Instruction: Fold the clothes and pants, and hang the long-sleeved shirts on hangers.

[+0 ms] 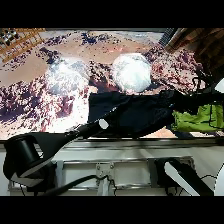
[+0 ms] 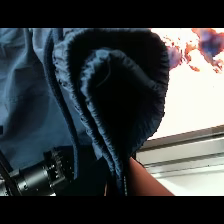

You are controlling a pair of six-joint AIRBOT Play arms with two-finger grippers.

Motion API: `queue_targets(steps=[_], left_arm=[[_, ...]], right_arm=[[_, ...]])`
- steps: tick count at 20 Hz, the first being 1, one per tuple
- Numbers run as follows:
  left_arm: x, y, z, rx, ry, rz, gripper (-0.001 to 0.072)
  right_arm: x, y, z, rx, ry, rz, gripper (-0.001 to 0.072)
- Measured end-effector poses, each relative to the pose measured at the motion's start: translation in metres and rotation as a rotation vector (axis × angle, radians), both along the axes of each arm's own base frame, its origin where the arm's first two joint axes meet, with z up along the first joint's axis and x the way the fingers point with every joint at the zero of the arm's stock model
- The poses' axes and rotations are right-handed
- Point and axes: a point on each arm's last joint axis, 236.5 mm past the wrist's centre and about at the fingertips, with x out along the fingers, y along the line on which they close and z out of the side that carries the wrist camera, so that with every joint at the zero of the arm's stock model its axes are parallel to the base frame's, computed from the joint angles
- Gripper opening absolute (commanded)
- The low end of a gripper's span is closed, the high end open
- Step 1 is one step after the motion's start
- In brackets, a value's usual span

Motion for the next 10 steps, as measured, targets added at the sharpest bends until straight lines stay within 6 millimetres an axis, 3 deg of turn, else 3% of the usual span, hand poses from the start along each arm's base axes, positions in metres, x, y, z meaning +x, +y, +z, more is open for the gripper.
queue_targets(steps=[10], left_arm=[[0.008, 0.000, -0.004, 0.005, -0.006, 0.041, 0.0006]], right_arm=[[0.001, 0.001, 0.015, 0.001, -0.020, 0.016, 0.0031]])
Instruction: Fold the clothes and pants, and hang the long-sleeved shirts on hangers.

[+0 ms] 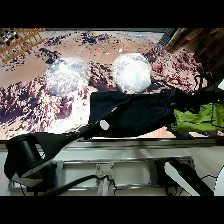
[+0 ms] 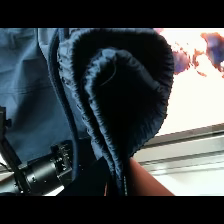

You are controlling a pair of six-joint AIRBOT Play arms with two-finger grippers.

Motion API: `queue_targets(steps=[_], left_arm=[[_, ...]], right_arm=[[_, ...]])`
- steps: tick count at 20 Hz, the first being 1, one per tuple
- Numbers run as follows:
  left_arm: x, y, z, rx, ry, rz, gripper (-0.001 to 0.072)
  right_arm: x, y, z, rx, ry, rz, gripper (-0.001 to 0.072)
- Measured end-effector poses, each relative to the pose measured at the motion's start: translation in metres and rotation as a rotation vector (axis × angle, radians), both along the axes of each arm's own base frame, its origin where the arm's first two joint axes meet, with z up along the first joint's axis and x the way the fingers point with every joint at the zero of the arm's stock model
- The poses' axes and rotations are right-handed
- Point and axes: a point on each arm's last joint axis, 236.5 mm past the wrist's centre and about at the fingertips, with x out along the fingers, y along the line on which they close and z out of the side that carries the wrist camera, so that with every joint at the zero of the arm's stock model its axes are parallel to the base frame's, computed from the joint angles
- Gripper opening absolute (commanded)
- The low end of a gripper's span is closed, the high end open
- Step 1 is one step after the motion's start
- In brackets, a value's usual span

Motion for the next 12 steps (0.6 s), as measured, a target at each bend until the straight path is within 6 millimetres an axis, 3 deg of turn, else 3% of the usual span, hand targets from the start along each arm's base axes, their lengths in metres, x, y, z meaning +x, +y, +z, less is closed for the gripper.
queue_targets(steps=[12], left_arm=[[-0.0049, -0.0007, -0.0014, 0.005, -0.002, -0.017, 0.0008]], right_arm=[[-0.0031, -0.0012, 0.0108, -0.010, -0.001, 0.016, 0.0032]])
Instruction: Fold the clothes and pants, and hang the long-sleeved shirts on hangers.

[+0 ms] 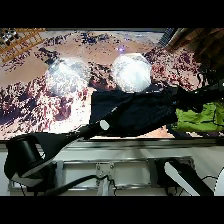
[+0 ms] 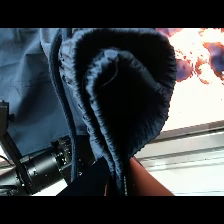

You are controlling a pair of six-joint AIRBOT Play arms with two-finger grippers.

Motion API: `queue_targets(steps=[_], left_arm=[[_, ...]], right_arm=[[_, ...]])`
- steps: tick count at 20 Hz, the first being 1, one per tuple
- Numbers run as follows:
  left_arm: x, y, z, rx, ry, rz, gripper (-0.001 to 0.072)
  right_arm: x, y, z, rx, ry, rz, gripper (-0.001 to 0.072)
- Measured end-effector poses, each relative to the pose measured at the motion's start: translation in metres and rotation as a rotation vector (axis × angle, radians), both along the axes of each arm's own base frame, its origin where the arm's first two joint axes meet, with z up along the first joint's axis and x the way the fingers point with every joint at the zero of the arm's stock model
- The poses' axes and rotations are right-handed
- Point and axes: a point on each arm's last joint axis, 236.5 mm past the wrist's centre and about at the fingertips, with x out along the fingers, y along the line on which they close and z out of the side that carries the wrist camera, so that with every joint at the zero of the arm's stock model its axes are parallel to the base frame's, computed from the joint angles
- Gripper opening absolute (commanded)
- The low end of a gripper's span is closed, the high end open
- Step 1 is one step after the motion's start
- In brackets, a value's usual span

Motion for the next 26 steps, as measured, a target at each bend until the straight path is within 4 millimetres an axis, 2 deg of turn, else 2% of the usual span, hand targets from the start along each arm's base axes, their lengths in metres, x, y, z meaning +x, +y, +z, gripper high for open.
queue_targets(steps=[4, 7, 9, 11, 13, 16, 19, 21, 23, 26], left_arm=[[-0.010, -0.002, 0.010, -0.025, 0.024, -0.036, 0.0008], [-0.023, -0.006, 0.046, -0.101, 0.001, -0.144, 0.0008], [-0.027, -0.003, 0.077, -0.151, -0.057, -0.225, 0.0008], [-0.023, 0.008, 0.102, -0.162, -0.137, -0.282, 0.0008], [-0.015, 0.027, 0.114, -0.115, -0.202, -0.316, 0.0008], [0.004, 0.077, 0.104, 0.077, -0.260, -0.336, 0.0007], [0.027, 0.137, 0.078, 0.288, -0.274, -0.287, 0.0007], [0.034, 0.168, 0.060, 0.377, -0.251, -0.248, 0.0007], [0.034, 0.190, 0.044, 0.425, -0.219, -0.219, 0.0007], [0.032, 0.202, 0.033, 0.420, -0.180, -0.191, 0.0007]], right_arm=[[0.000, 0.000, 0.000, 0.000, 0.000, 0.001, 0.0032], [-0.001, -0.001, 0.000, -0.005, 0.002, 0.001, 0.0032], [0.000, -0.003, -0.001, -0.012, 0.001, -0.001, 0.0032], [0.000, -0.003, -0.001, -0.016, -0.003, 0.003, 0.0032], [0.002, -0.005, -0.001, -0.020, -0.008, 0.000, 0.0032], [0.005, -0.005, -0.001, -0.023, -0.020, -0.003, 0.0032], [0.007, -0.006, -0.001, -0.027, -0.031, -0.004, 0.0032], [0.010, -0.006, -0.001, -0.032, -0.041, -0.003, 0.0032], [0.011, -0.004, -0.001, -0.039, -0.048, 0.006, 0.0032], [0.013, -0.004, -0.002, -0.063, -0.057, 0.019, 0.0032]])
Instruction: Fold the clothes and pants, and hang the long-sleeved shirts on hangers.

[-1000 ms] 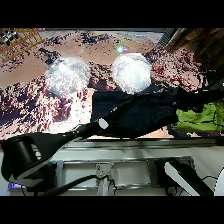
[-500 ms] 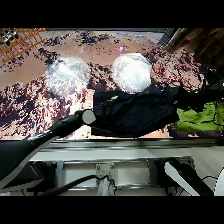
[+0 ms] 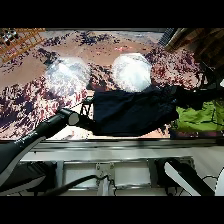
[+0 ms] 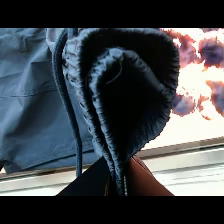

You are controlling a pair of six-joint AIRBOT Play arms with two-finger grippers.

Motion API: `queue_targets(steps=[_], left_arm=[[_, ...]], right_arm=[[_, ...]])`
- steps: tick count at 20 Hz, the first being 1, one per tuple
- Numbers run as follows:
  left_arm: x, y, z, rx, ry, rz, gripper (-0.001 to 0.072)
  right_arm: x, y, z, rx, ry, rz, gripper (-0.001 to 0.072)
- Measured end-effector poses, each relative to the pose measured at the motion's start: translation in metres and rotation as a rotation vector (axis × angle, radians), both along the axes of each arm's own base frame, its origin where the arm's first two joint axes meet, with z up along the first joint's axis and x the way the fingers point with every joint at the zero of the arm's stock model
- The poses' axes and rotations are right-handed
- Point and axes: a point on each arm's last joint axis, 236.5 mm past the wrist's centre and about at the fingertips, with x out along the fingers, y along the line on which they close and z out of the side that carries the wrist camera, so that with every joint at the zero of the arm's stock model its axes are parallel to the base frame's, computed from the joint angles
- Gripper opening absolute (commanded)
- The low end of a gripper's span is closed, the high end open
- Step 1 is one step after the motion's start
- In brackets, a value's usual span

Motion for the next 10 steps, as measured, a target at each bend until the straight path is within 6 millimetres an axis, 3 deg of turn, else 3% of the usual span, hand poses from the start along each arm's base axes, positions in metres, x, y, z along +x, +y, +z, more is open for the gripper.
queue_targets(steps=[6, 10], left_arm=[[0.007, 0.007, -0.006, -0.052, 0.024, 0.054, 0.0006], [0.009, 0.009, -0.013, -0.051, 0.039, 0.064, 0.0006]], right_arm=[[0.001, 0.007, -0.003, -0.057, -0.006, 0.037, 0.0032], [0.009, 0.041, -0.001, -0.048, -0.047, 0.078, 0.0033]])
